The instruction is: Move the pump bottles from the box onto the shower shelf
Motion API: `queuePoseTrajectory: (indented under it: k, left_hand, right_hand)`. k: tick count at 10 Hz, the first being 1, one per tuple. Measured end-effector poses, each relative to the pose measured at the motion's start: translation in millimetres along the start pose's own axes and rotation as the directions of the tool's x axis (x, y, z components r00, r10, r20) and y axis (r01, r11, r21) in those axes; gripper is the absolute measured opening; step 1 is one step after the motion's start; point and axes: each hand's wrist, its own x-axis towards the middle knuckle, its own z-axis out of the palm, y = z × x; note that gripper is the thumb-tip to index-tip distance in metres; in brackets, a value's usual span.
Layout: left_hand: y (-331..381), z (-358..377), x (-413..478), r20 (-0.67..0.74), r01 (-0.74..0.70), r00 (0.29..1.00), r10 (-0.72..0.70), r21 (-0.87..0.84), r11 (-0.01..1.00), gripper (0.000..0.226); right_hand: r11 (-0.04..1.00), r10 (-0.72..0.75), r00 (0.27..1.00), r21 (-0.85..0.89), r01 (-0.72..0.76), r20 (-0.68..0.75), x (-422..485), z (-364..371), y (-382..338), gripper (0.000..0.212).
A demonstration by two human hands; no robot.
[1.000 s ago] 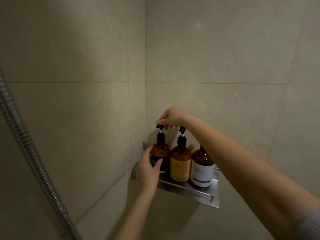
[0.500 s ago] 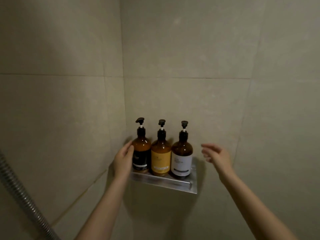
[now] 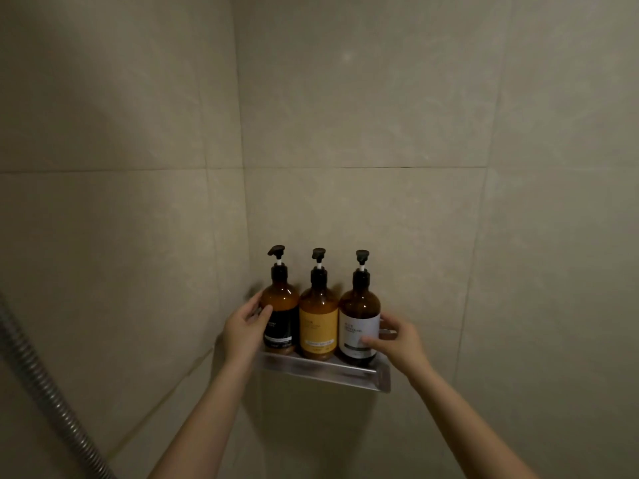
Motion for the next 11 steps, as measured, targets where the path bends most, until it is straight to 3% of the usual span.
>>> queuePoseTrajectory:
  k: [8, 10, 11]
  left_hand:
    - [-5, -2, 3, 0.036, 0.059, 0.998, -0.057, -0.080, 0.995, 0.048]
    - [0, -4, 1, 0.053, 0.058, 0.997, -0.056, -0.023, 0.998, 0.051]
    - [5, -2, -2, -0.034, 0.020, 0.999, -0.019, 0.029, 0.999, 0.053]
  right_hand:
    - [0.998, -0.026, 0.997, 0.046, 0.030, -0.078, -11, 9, 2, 0.051]
    - [0.999, 0.040, 0.999, 0.023, -0.039, -0.033, -10, 6, 2, 0.071]
    - [0.997, 0.081, 0.988, -0.001, -0.082, -0.129, -8, -2, -6, 0.087]
